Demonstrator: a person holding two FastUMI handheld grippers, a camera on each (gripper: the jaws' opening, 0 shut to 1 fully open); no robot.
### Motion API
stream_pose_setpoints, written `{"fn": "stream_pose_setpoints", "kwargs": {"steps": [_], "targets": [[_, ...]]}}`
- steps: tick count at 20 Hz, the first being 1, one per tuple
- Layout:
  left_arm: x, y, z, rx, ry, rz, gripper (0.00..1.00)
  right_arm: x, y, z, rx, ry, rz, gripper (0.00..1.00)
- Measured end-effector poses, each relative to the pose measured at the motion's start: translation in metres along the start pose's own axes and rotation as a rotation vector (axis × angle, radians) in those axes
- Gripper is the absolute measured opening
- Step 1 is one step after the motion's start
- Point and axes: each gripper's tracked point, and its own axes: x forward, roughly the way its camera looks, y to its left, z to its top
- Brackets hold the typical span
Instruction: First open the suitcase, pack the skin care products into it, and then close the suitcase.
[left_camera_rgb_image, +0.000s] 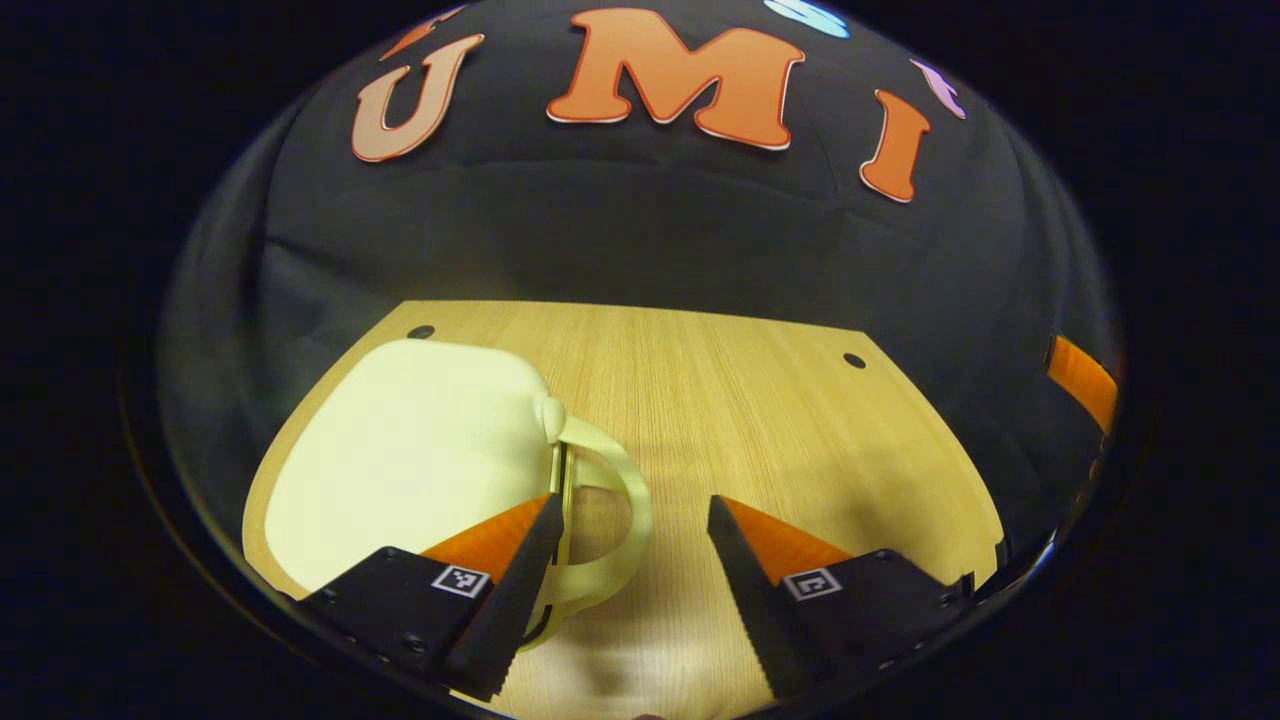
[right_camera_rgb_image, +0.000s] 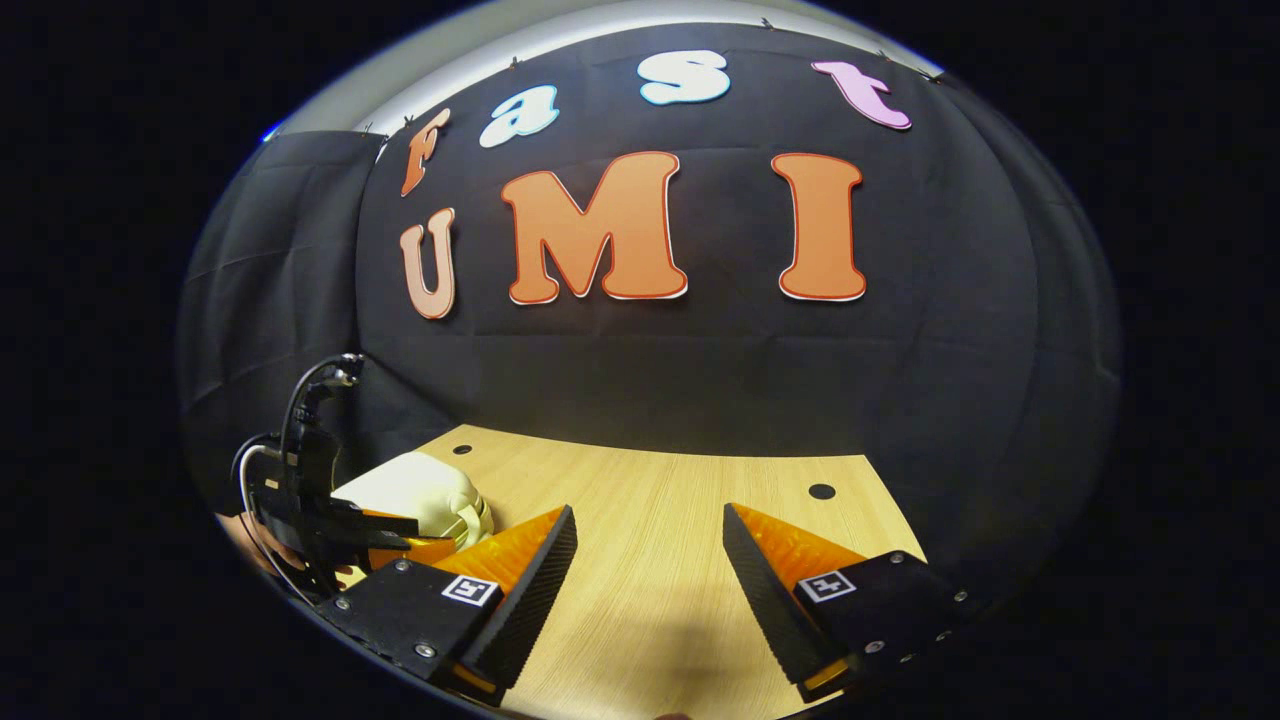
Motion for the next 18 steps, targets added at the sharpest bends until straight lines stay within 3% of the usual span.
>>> {"fn": "stream_pose_setpoints", "kwargs": {"steps": [6,10,18], "targets": [[-0.039,-0.016,0.075,-0.047,-0.218,0.002,0.96,0.003,0.006,0.026,-0.077,-0.057,-0.008,0.93],[-0.065,-0.029,0.116,-0.012,-0.363,0.058,0.96,-0.003,0.016,0.047,-0.093,-0.114,0.005,0.94],[-0.089,-0.055,0.13,-0.02,-0.457,0.073,0.97,-0.015,0.014,0.063,-0.12,-0.182,-0.016,0.93]]}}
